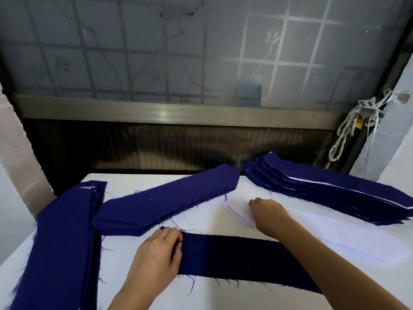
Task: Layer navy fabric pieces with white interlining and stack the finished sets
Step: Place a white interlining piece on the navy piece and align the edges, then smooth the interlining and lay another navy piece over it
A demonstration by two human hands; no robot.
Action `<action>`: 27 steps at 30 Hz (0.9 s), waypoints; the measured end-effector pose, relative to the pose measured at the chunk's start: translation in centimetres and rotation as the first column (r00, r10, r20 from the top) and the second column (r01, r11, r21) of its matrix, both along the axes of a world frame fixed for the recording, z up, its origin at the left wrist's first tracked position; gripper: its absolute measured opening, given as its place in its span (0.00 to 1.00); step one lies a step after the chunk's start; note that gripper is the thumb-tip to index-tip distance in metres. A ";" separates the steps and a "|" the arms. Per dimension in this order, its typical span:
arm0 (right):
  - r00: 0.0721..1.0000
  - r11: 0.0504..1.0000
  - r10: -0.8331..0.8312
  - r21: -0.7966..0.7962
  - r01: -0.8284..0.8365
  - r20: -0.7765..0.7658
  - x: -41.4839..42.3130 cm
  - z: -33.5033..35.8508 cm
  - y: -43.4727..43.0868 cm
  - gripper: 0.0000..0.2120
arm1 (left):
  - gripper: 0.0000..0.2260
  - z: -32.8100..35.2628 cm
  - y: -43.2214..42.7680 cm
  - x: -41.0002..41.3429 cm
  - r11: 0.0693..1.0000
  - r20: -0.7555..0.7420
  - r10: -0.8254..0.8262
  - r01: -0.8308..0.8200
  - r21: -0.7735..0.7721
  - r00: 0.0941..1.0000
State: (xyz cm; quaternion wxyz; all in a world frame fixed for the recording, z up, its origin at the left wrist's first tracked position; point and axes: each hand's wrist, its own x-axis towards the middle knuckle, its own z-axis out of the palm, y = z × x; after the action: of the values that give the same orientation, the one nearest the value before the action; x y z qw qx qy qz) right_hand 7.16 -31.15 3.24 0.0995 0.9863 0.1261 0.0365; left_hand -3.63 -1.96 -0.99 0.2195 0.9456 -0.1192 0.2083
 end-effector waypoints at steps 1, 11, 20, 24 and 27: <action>1.000 0.999 -0.024 0.047 0.025 -0.008 -0.1 0.0 -0.2 0.10 | 0.09 0.0 0.0 0.0 1.000 -0.004 0.001 -0.001 -0.001 1.000; 0.941 0.664 -0.325 0.731 0.158 0.092 -3.6 -3.5 -1.6 0.08 | 0.10 0.0 0.0 0.1 1.000 0.018 -0.019 0.019 0.005 1.000; 0.869 0.720 -0.320 0.693 -0.036 0.378 -5.8 -3.6 -0.5 0.03 | 0.09 -0.1 -0.1 0.3 1.000 0.008 -0.026 0.026 0.002 1.000; 0.817 0.769 -0.227 0.612 -0.183 0.530 -7.3 -3.0 0.4 0.02 | 0.06 0.1 -0.2 0.2 0.999 0.007 -0.023 0.023 -0.033 1.000; 0.816 0.729 -0.119 0.608 -0.314 0.565 -8.5 -2.5 1.9 0.03 | 0.03 0.1 -0.2 0.1 0.998 0.009 -0.024 0.025 -0.063 1.000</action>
State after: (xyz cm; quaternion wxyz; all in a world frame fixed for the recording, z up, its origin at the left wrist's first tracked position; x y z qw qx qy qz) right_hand -1.39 -29.20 0.71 -0.2355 0.8871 0.1227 0.3775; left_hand -3.50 -2.15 -0.88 0.2512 0.9358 -0.1252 0.2133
